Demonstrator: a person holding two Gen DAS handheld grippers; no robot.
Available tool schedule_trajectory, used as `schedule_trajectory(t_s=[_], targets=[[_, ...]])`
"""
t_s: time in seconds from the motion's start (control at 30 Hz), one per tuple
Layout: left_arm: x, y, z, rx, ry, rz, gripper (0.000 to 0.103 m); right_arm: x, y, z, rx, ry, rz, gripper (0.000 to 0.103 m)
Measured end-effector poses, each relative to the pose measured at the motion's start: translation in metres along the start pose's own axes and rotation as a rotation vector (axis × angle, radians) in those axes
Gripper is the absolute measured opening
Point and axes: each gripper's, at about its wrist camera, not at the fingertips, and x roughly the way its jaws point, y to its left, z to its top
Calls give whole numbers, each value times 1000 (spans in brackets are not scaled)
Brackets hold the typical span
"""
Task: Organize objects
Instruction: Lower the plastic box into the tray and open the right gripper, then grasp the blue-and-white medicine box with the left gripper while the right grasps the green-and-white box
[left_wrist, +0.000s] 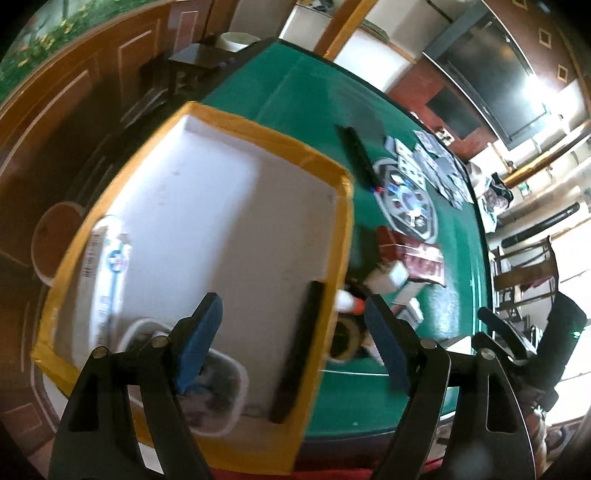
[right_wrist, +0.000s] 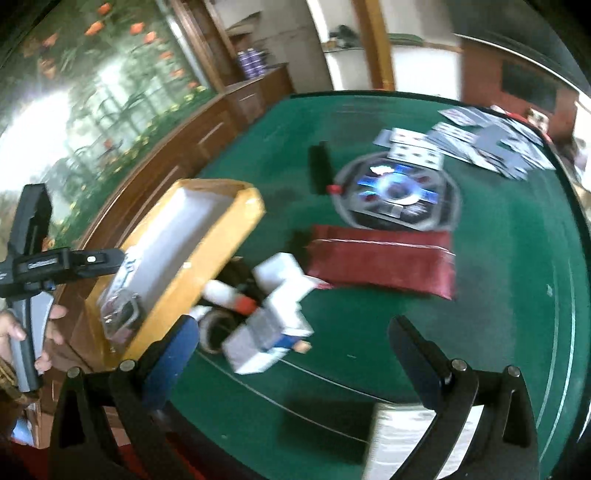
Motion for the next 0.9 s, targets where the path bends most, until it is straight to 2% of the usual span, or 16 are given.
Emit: schedule_trajectory(t_s=[0.37,0.57,0.7,0.8,0.87,0.9], targets=[[27,-78,-14,125,49,-53,80,-37,-92,-29,138,-29,-101,103],[54,-113,-35,208,120,-72,80,-41,-107,-35,161,-31,-108,103],[74,-140,-49,352,145,-41,80,-41,-105,-35,138,-25,-97,103],[94,-153,-59,444,172,0,71,-42,-103,-35,126,-18,-90,103],[108,-155,-62,456,196,16,61,-43,-103,-36,116,-14,-89,103],[112,-154,-63,454,200,25,60,-44,-103,-37,112,-10,-90,103]])
